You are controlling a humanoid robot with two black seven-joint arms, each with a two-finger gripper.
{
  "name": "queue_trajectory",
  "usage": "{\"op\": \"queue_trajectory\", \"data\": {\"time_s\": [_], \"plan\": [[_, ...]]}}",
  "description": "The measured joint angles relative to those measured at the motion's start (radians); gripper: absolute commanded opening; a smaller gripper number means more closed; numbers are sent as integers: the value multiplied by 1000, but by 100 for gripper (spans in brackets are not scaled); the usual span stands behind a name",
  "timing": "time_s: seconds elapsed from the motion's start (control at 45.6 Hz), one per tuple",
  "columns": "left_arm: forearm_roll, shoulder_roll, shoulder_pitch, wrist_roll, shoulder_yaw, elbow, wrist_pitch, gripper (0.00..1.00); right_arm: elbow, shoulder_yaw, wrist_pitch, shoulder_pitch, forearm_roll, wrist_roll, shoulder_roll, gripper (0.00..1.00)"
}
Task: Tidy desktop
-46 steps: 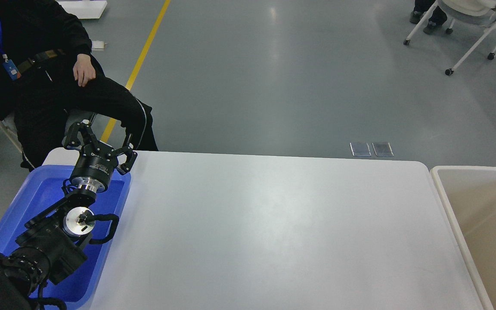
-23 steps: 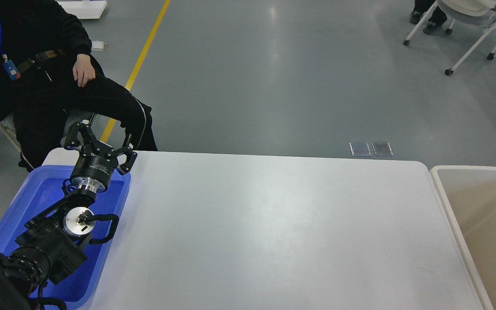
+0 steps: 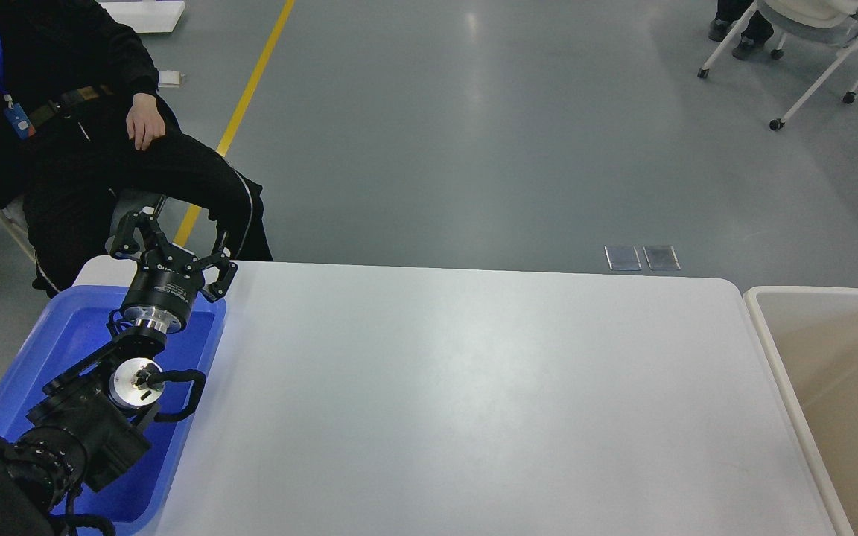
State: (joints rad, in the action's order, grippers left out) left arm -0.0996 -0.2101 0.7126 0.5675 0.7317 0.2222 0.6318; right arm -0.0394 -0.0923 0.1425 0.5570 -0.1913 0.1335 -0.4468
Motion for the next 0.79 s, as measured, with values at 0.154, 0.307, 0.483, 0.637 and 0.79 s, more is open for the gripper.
{"op": "queue_trajectory", "data": {"time_s": [0.154, 0.307, 0.483, 0.637, 0.79], "plan": [[0, 0, 0, 0, 0, 0, 0, 100, -1, 12, -3, 0, 1, 1, 0, 100], [0, 0, 0, 0, 0, 0, 0, 100, -5, 11, -8, 7, 2, 2, 1, 100], [0, 0, 0, 0, 0, 0, 0, 100, -4, -47, -76, 42, 32, 5, -34, 100], [0, 0, 0, 0, 0, 0, 0, 100, -8, -168, -196, 77, 82, 8, -84, 100], [0, 0, 0, 0, 0, 0, -1, 100, -22, -346, -363, 94, 112, 20, -132, 100]]}}
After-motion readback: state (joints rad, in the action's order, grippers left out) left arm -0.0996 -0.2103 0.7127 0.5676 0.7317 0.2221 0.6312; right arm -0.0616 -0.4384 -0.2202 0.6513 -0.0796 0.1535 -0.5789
